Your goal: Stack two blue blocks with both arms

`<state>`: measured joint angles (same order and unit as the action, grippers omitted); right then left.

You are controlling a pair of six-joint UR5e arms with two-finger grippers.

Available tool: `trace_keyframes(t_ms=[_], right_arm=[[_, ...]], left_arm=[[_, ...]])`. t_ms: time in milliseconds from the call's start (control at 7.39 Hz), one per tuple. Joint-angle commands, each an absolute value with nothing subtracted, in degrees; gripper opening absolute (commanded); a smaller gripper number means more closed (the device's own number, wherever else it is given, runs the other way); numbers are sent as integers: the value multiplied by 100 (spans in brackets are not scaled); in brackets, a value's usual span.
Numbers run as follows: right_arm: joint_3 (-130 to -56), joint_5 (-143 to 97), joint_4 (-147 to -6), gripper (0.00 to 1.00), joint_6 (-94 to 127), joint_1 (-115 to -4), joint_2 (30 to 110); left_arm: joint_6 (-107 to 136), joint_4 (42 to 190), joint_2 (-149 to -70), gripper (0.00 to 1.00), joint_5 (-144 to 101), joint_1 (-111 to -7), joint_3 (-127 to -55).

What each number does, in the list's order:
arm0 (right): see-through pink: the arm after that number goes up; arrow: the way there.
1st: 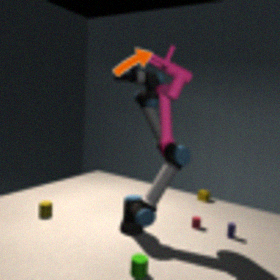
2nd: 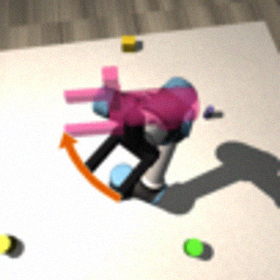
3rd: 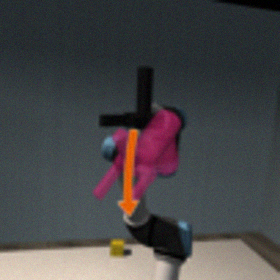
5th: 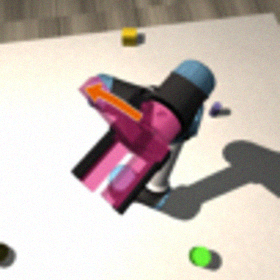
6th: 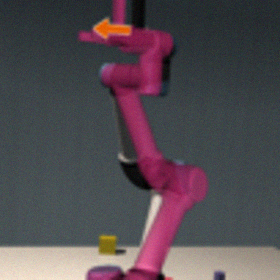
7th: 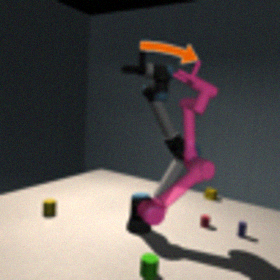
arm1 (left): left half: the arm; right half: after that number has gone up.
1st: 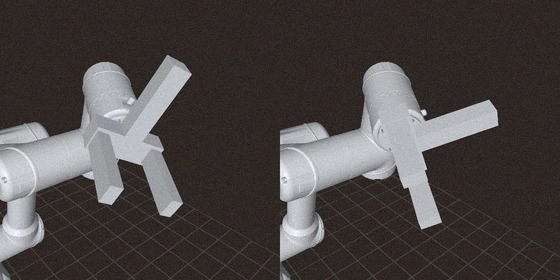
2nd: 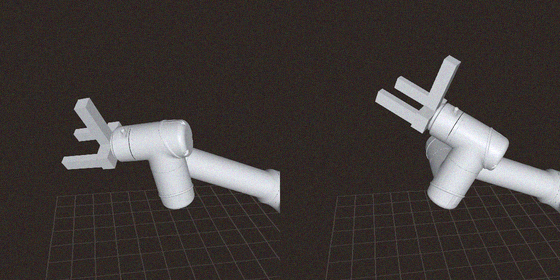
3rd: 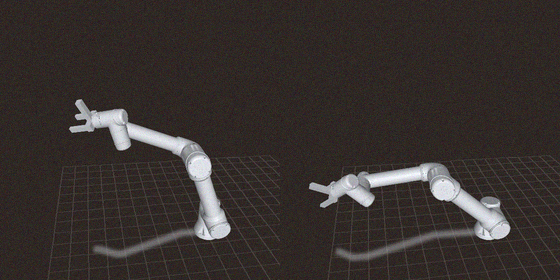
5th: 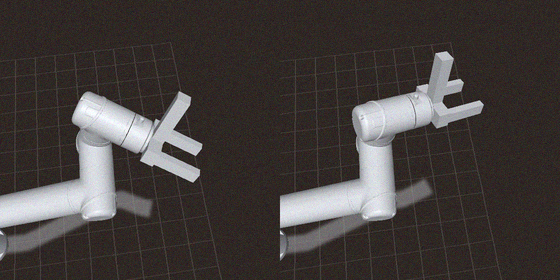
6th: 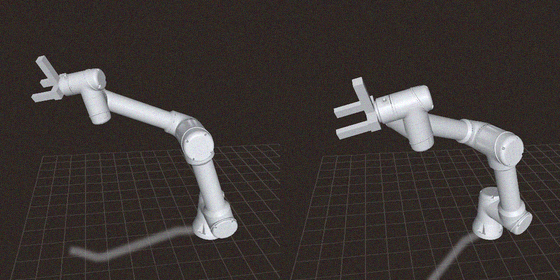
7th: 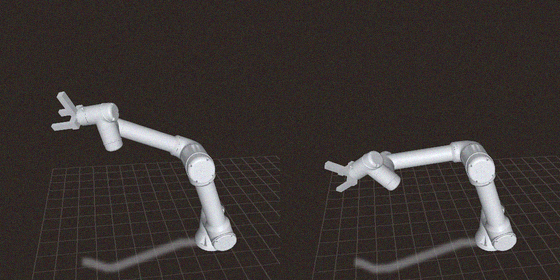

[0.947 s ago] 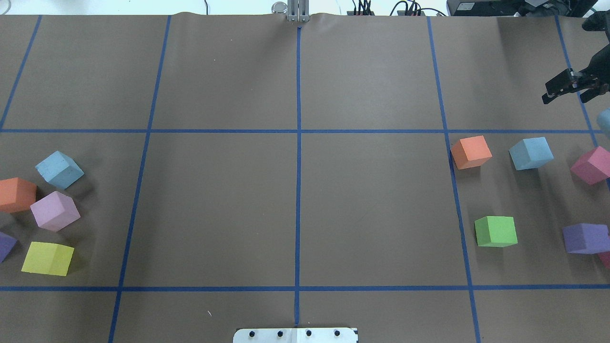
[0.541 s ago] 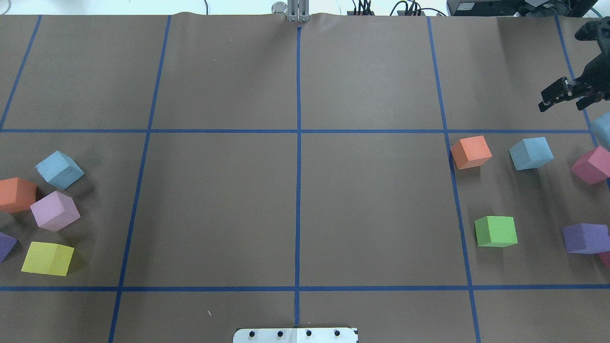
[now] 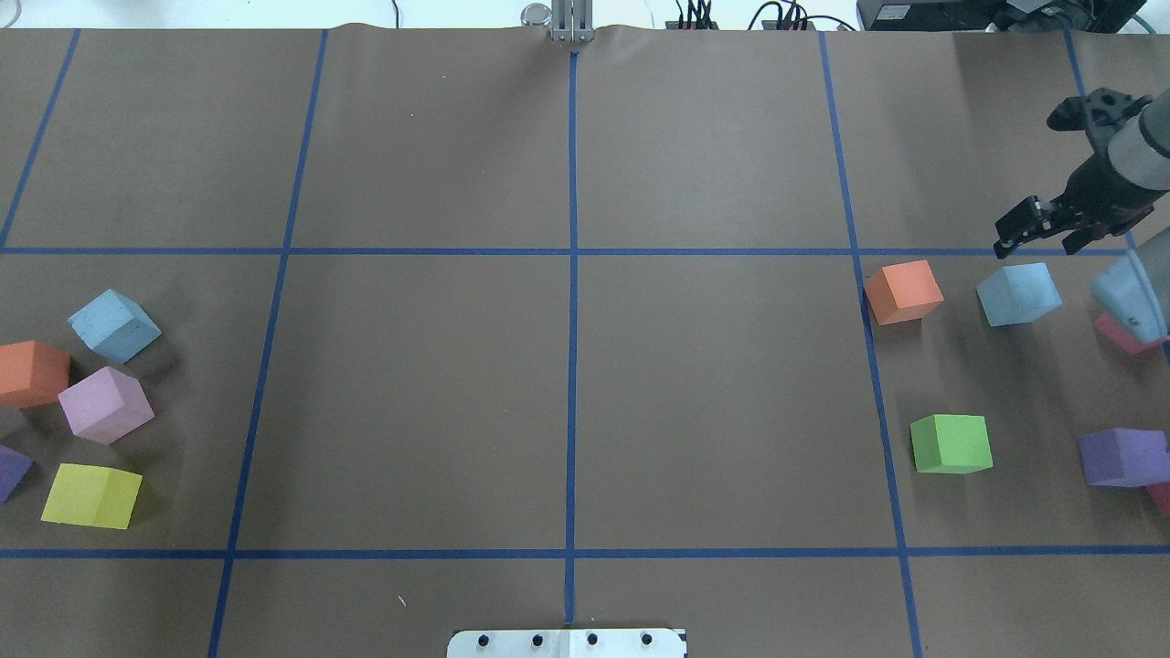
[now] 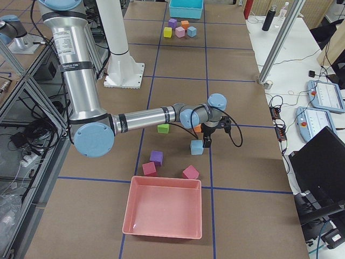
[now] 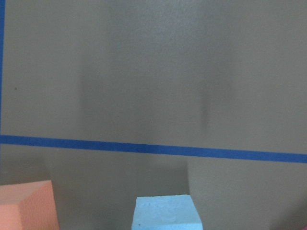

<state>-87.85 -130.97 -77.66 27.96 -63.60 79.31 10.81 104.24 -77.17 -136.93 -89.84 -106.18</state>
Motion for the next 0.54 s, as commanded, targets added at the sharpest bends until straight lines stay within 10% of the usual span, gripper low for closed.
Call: trace_keyframes(t_ms=[0, 406], right_arm=[[-8666, -12938, -7331, 100, 2840, -6126, 8050], [-8866, -13024, -7391, 100, 2795, -6152, 8068]], left_arm=[[1081, 10424, -7717, 98, -13693, -8991, -10617], [1081, 10424, -7717, 98, -13693, -8991, -10617]])
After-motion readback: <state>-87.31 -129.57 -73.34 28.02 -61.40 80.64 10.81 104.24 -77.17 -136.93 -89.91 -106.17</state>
